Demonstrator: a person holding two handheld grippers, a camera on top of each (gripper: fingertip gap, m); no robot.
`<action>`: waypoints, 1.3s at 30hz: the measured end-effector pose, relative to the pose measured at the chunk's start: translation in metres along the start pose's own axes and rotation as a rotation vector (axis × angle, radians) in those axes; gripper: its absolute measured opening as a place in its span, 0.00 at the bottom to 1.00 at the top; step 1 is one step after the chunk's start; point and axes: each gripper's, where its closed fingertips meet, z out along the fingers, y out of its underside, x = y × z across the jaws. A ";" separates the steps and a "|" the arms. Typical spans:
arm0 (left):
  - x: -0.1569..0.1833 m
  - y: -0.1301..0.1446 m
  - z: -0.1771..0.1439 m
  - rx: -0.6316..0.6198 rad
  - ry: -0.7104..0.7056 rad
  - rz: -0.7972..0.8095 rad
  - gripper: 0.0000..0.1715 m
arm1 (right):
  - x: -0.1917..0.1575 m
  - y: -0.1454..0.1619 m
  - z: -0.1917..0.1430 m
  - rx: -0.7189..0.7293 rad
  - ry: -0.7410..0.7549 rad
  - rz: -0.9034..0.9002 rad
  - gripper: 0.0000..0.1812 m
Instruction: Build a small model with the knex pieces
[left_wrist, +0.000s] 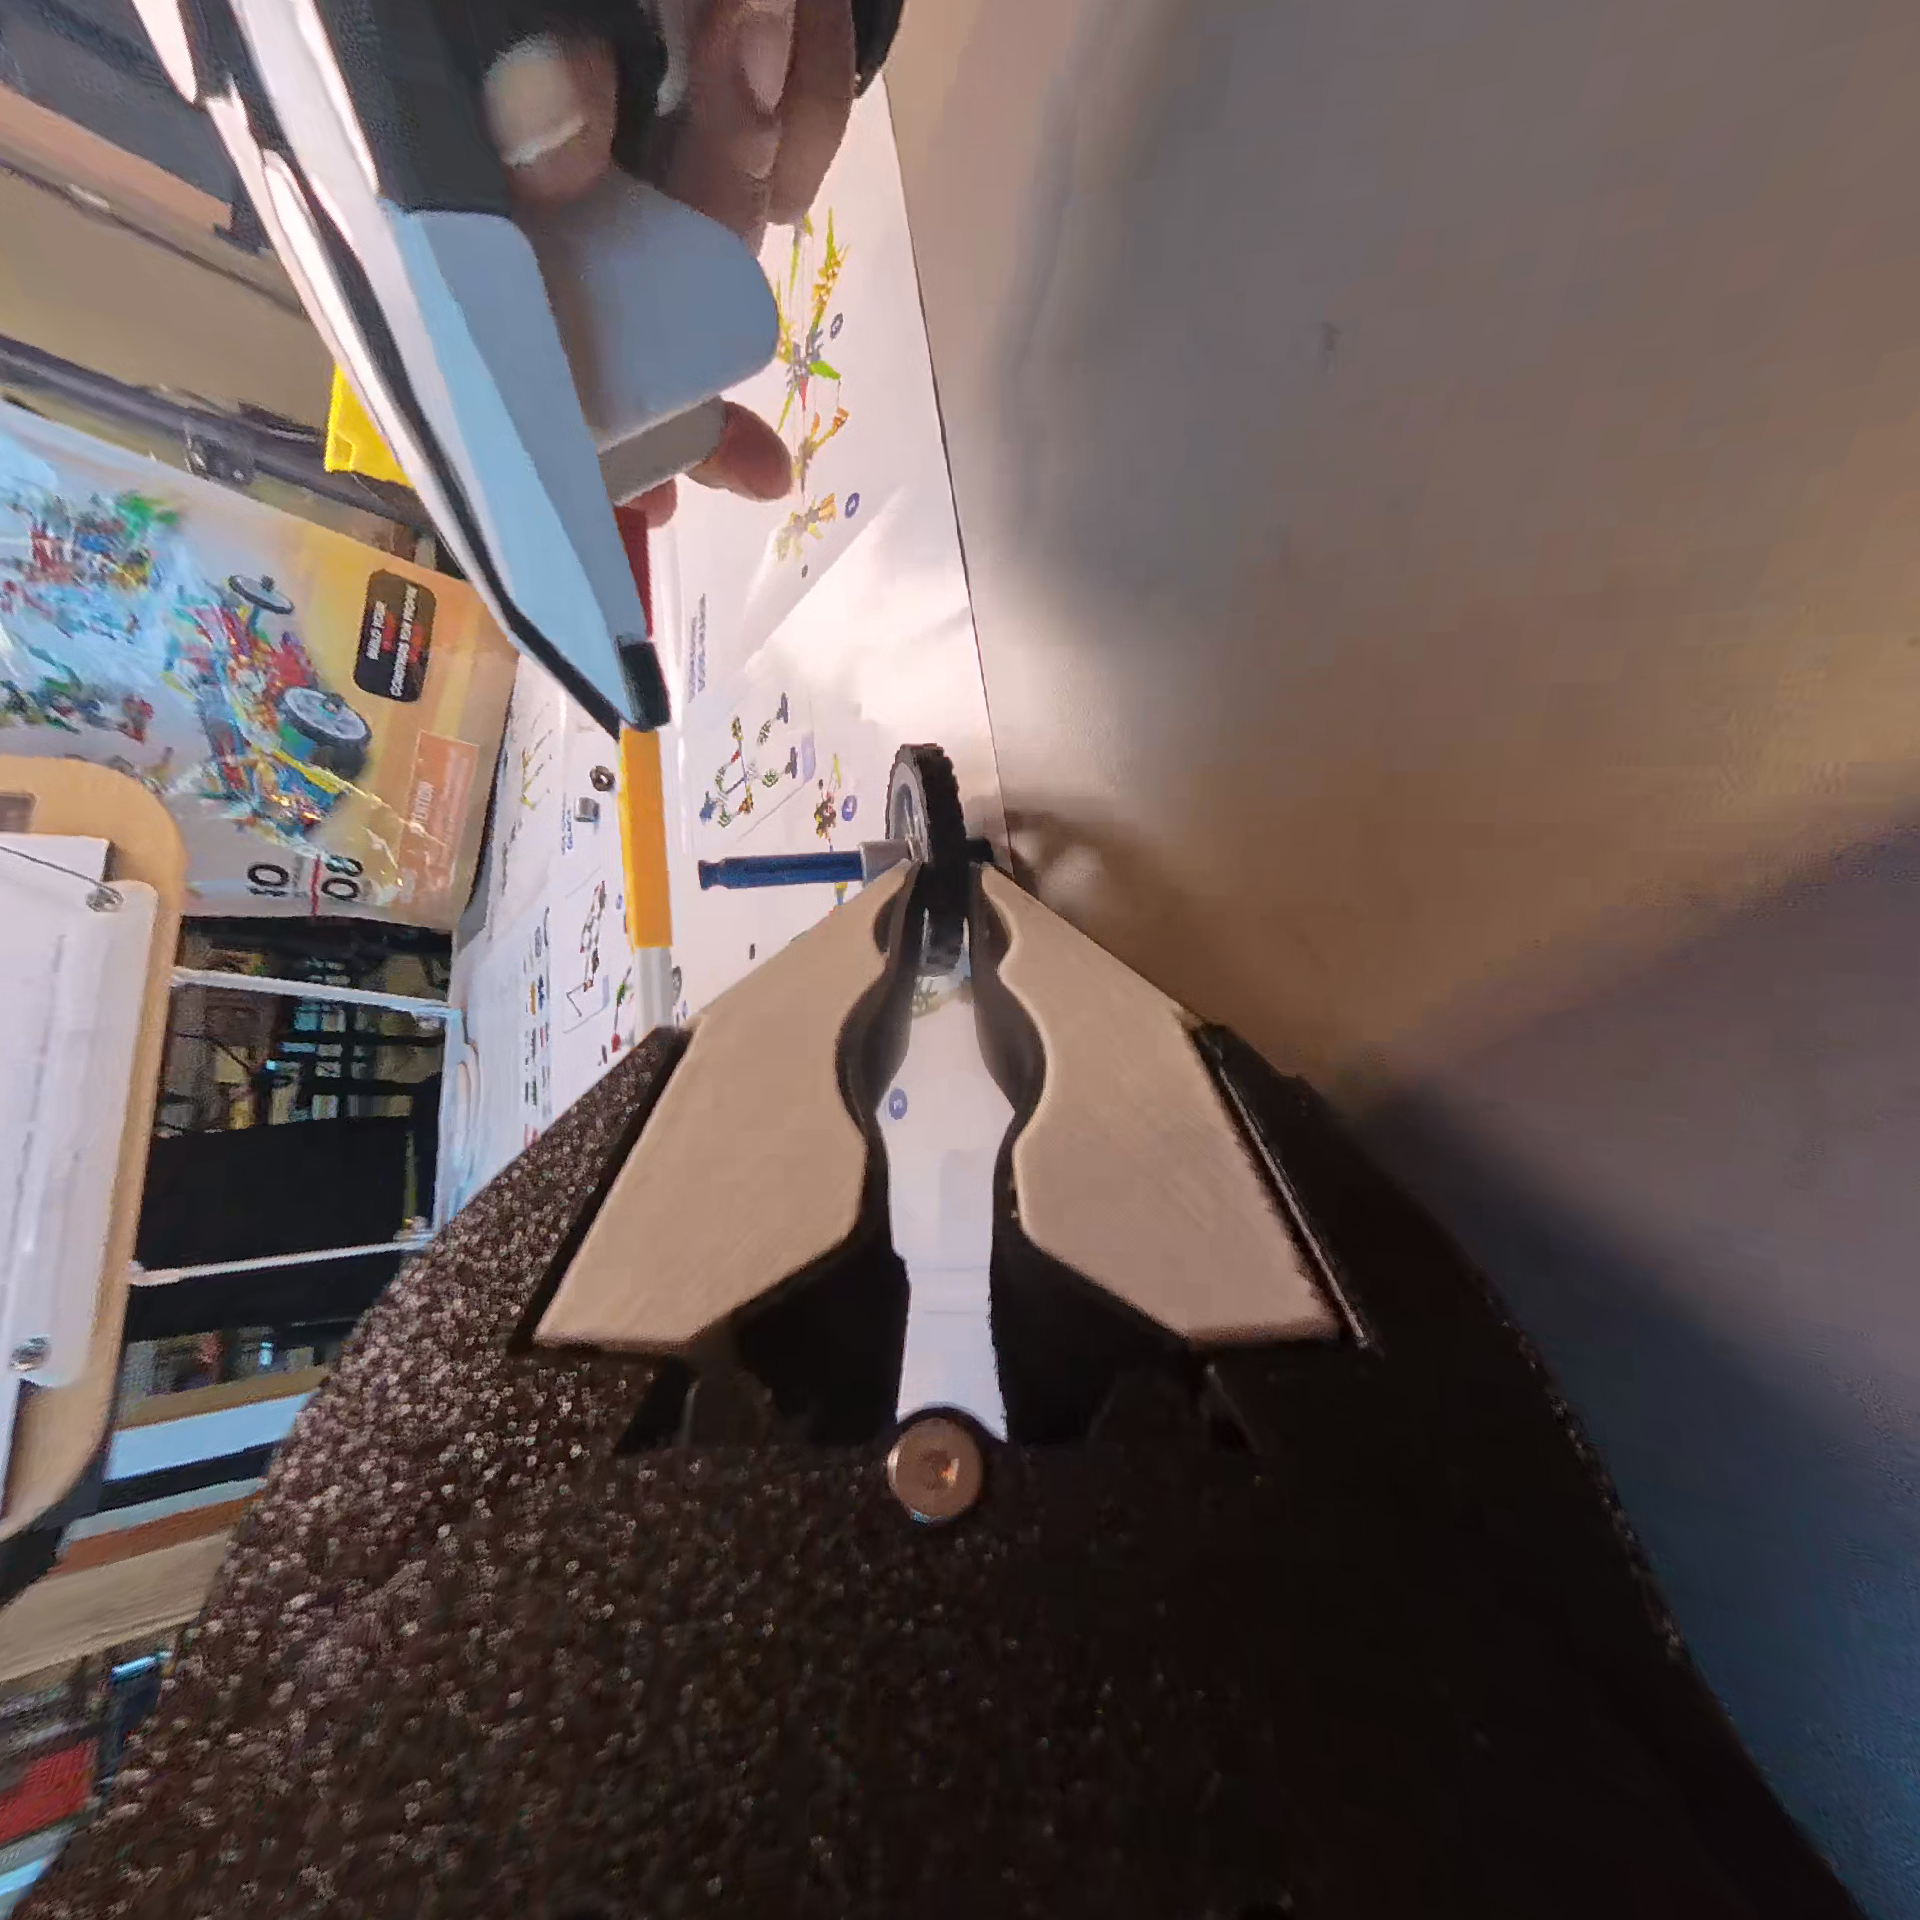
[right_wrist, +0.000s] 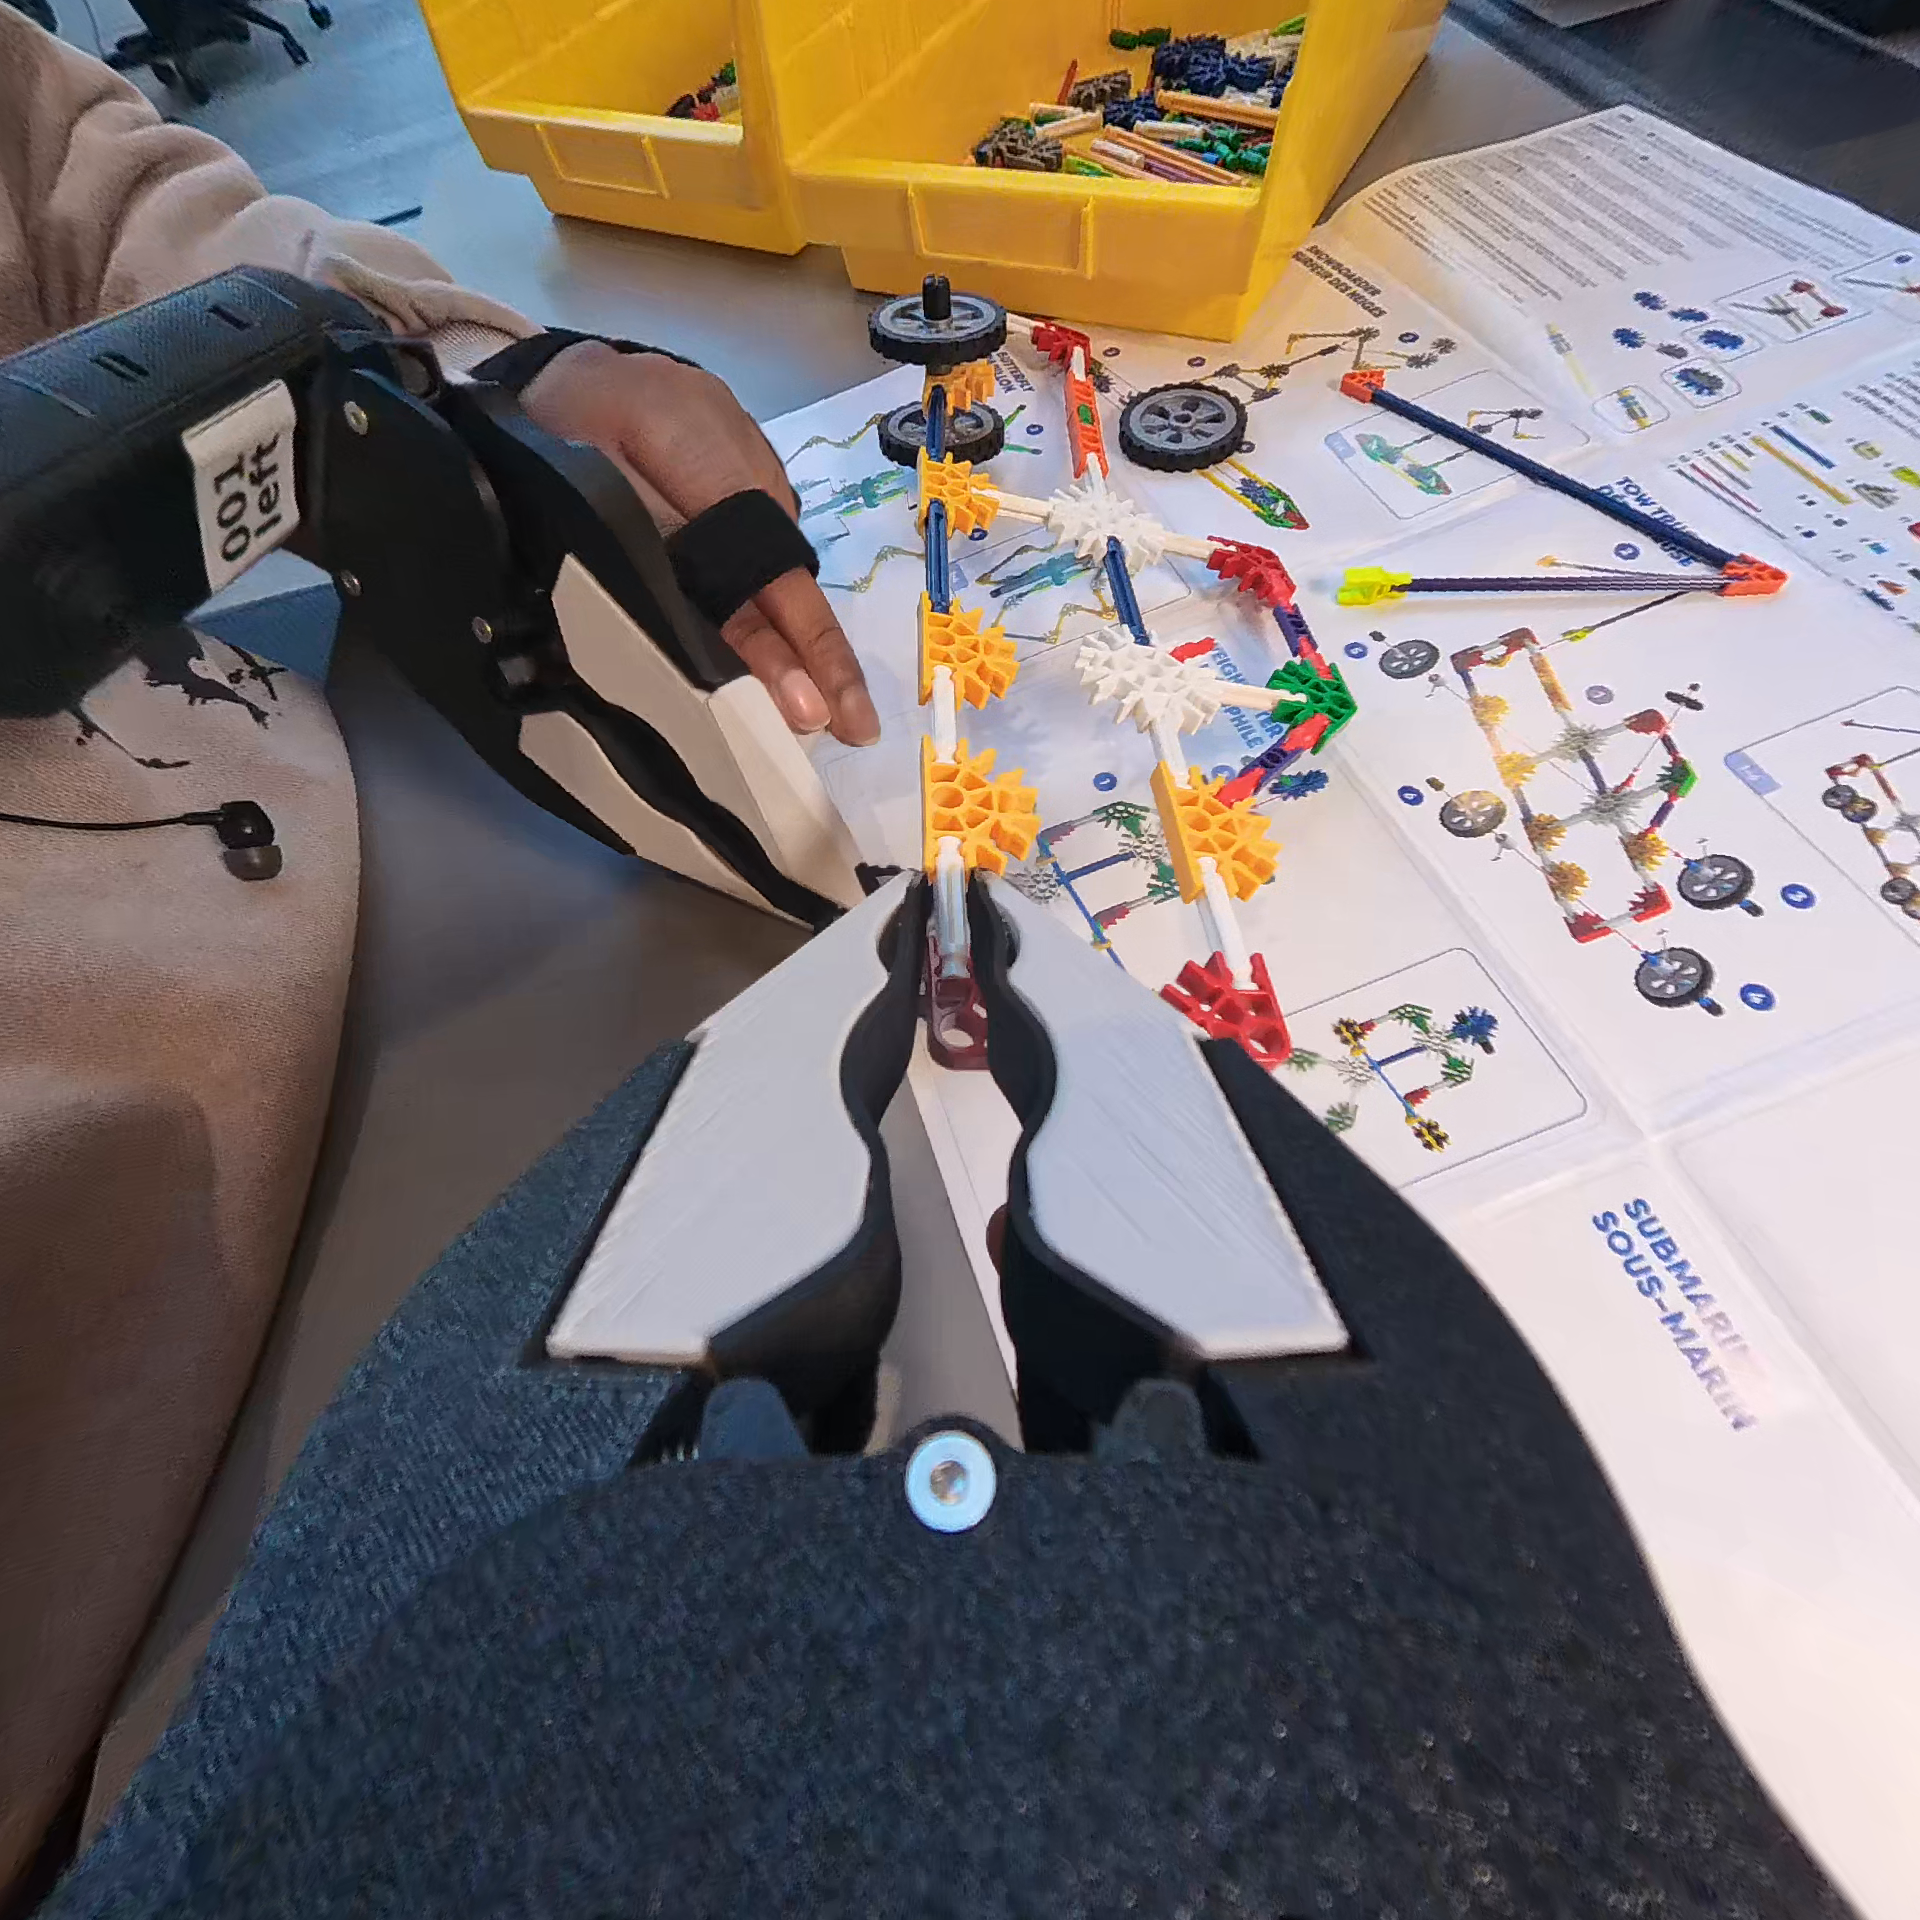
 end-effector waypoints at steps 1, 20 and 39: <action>0.001 0.000 0.000 0.002 -0.007 0.038 0.03 | -0.001 0.001 0.001 -0.006 -0.004 0.006 0.03; 0.001 0.000 -0.001 0.006 -0.090 0.253 0.03 | -0.009 0.012 -0.002 -0.017 -0.084 0.151 0.02; 0.011 0.000 -0.012 0.068 0.089 -0.060 0.05 | -0.017 0.015 0.003 -0.085 -0.043 0.017 0.02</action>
